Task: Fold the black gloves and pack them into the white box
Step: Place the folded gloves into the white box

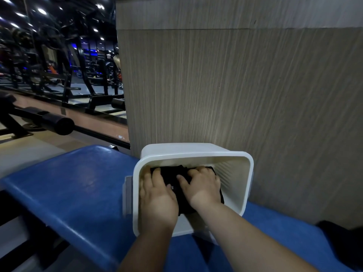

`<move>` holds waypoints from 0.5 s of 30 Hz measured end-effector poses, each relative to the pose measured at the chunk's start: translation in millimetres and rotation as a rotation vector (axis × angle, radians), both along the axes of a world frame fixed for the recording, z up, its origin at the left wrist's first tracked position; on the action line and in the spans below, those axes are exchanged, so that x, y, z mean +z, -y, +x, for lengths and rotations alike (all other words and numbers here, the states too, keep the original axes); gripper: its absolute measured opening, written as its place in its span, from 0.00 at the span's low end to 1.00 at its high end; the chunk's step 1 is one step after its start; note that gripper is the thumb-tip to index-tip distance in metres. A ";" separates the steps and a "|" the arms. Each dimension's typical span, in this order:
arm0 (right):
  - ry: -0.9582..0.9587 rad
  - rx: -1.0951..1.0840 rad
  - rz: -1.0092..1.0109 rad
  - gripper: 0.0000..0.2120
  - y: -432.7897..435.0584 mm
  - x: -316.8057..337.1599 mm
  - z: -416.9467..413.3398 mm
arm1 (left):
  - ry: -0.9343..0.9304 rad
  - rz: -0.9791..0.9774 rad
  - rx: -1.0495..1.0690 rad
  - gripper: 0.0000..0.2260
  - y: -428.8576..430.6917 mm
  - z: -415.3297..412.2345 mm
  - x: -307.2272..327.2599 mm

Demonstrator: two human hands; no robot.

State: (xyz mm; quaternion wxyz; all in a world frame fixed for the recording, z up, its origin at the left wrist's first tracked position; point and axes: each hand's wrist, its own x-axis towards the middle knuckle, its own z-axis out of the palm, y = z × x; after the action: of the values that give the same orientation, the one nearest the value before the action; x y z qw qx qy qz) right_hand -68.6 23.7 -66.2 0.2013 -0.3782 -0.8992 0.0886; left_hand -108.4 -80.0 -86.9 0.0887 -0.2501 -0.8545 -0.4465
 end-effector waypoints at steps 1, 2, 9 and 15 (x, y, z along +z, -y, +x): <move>-0.001 0.009 -0.005 0.22 -0.6 -0.6 0.8 | -0.063 -0.049 -0.024 0.23 -0.6 0.8 0.7; 0.001 0.024 -0.009 0.21 -0.7 -0.8 1.8 | -0.121 -0.097 -0.053 0.24 -2.0 0.5 1.7; 0.029 0.129 -0.034 0.19 -5.0 -1.2 11.6 | -0.243 -0.389 -0.197 0.22 -13.2 -3.4 13.8; 0.036 0.154 -0.005 0.19 -12.5 -5.4 18.5 | -0.234 -0.590 -0.205 0.16 -18.8 -14.6 27.8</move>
State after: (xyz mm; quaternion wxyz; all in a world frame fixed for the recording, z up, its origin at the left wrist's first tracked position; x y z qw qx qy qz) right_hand -50.1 36.2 -71.6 0.1766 -0.3101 -0.9289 0.0992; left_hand -123.0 -61.2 -59.1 0.0646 -0.3993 -0.9014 -0.1547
